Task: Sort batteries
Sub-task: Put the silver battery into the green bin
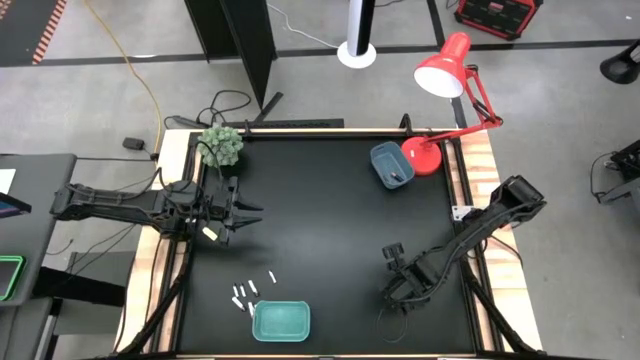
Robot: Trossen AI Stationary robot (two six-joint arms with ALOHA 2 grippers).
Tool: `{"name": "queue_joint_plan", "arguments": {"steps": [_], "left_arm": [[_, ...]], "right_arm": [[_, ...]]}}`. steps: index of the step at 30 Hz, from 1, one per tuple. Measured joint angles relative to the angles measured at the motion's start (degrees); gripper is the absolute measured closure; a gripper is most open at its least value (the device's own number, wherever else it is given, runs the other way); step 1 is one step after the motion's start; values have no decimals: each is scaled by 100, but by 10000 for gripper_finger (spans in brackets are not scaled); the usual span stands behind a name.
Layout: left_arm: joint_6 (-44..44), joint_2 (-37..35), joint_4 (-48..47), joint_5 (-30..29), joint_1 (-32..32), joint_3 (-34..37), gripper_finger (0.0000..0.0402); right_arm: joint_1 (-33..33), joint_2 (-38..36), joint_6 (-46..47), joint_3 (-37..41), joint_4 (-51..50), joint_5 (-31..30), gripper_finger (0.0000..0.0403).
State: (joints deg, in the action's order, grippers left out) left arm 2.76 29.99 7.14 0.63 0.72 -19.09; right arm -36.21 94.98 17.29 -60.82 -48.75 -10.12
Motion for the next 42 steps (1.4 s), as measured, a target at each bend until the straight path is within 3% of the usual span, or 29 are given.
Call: {"name": "queue_joint_plan", "arguments": {"steps": [9, 18, 42], "left_arm": [[-37, -1, -1, 1, 0, 0, 276], [-41, -1, -14, 1, -1, 0, 276], [-15, -1, -49, 7, -1, 0, 276]], "right_arm": [[-7, 42, 12, -3, 12, 109, 201], [-4, 561, -103, -201, -202, 136, 207], [-4, 562, -241, -173, -175, 137, 207]]}}
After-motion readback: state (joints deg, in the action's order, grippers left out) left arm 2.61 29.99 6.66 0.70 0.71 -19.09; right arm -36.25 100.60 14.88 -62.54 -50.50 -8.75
